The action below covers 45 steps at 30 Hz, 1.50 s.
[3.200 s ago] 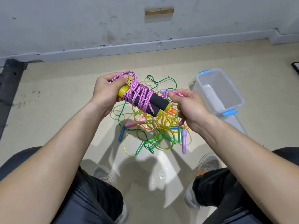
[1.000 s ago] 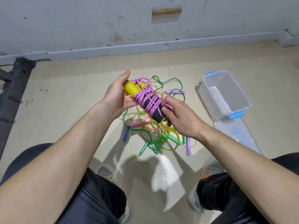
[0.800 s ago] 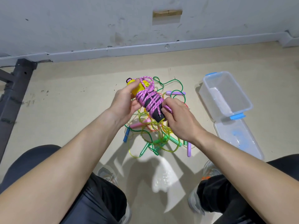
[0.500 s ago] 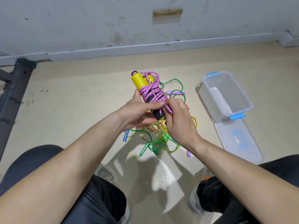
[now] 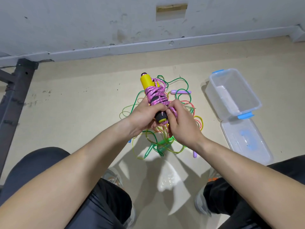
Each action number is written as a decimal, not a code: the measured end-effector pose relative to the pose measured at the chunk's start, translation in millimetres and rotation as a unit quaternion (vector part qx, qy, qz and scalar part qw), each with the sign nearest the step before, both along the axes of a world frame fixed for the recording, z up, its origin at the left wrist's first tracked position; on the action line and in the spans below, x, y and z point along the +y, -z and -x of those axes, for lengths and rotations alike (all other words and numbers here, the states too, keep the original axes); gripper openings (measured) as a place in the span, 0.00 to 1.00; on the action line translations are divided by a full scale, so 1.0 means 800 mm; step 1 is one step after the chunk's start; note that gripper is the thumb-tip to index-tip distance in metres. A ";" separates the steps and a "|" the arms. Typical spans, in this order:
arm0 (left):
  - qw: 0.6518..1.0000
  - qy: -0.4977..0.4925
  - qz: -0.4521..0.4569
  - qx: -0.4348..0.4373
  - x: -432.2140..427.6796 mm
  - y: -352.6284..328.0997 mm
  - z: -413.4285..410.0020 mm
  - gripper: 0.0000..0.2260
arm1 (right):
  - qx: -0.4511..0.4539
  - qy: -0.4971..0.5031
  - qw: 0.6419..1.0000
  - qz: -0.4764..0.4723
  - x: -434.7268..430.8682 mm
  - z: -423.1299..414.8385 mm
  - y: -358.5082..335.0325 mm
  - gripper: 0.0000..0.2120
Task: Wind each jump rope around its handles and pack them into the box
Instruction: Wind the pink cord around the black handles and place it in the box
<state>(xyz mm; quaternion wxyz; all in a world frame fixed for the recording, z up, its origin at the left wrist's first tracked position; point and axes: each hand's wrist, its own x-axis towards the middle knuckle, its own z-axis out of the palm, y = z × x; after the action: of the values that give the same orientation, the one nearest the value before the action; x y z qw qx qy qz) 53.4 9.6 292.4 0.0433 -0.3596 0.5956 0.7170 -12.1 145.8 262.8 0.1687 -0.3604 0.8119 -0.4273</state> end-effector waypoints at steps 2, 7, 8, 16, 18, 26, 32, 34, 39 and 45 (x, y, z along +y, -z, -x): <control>1.000 0.023 0.004 0.002 -0.003 0.000 0.000 0.11 | 0.020 -0.010 1.000 -0.009 0.002 0.000 0.000 0.04; 0.996 0.083 -0.025 -0.014 -0.007 -0.007 -0.002 0.06 | 0.021 0.000 0.999 -0.048 0.007 0.003 -0.005 0.07; 0.995 0.089 -0.046 -0.012 -0.006 -0.005 -0.003 0.08 | 0.029 -0.005 0.997 -0.071 0.009 0.006 -0.006 0.07; 0.984 0.126 -0.125 0.033 -0.007 0.000 -0.010 0.16 | 0.130 -0.071 0.976 -0.157 0.011 0.027 -0.027 0.10; 0.979 0.133 -0.147 0.039 -0.010 0.002 -0.013 0.19 | 0.117 -0.067 0.982 -0.136 0.010 0.025 -0.031 0.11; 0.957 0.188 -0.214 0.055 -0.022 0.006 -0.023 0.24 | 0.025 -0.042 0.989 -0.138 0.012 0.024 -0.035 0.15; 0.962 0.198 -0.178 0.063 -0.022 0.011 -0.023 0.26 | -0.048 -0.007 0.994 -0.095 0.013 0.025 -0.046 0.16; 0.962 0.202 -0.172 0.069 -0.021 0.011 -0.023 0.26 | -0.059 -0.005 0.994 -0.087 0.012 0.025 -0.046 0.16; 0.962 0.203 -0.165 0.082 -0.019 0.010 -0.023 0.27 | -0.056 -0.003 0.994 -0.091 0.011 0.025 -0.047 0.16; 0.967 0.194 -0.142 0.082 -0.019 0.011 -0.023 0.23 | -0.078 0.003 0.992 -0.102 0.011 0.024 -0.047 0.15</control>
<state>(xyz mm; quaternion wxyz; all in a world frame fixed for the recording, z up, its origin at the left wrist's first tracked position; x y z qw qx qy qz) 71.9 -5.8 284.0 0.1828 -0.1677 0.5478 0.7990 -31.4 154.7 300.7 0.2661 -0.3047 0.8365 -0.3697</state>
